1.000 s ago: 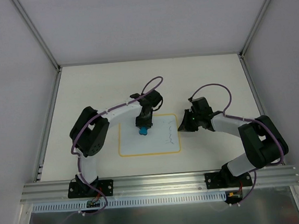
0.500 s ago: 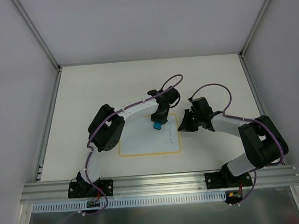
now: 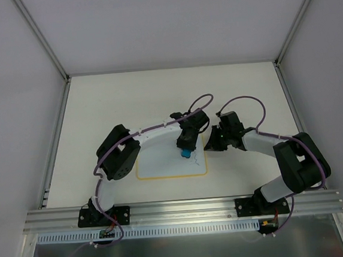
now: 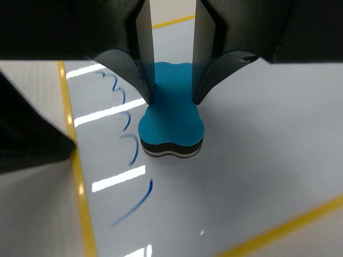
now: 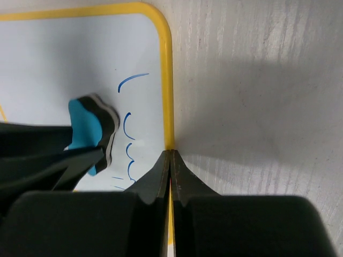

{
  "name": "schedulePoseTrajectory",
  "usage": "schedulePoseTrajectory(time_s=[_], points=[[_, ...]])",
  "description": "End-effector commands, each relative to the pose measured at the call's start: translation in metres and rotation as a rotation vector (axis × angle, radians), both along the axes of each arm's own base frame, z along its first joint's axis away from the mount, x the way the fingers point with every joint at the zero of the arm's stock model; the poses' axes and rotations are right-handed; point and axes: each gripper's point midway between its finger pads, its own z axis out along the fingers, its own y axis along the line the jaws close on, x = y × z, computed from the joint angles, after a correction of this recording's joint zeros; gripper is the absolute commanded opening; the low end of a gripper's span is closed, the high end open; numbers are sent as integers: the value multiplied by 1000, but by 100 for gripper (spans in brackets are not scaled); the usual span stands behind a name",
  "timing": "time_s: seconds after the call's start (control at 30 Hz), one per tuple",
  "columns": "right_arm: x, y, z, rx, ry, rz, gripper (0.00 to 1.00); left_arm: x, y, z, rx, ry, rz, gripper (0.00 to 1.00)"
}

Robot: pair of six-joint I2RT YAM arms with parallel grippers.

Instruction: Erase the whiteboard

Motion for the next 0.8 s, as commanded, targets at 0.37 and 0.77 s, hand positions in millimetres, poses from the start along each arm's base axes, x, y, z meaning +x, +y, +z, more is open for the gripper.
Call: schedulePoseTrajectory(time_s=[0.37,0.77], points=[[-24,-28,-30,-139,98,-23,0,-20,106,-15,202,64,178,0],[-21,-29,-26,-133,88,-32,0,-98,7,-21,107,155,-100,0]])
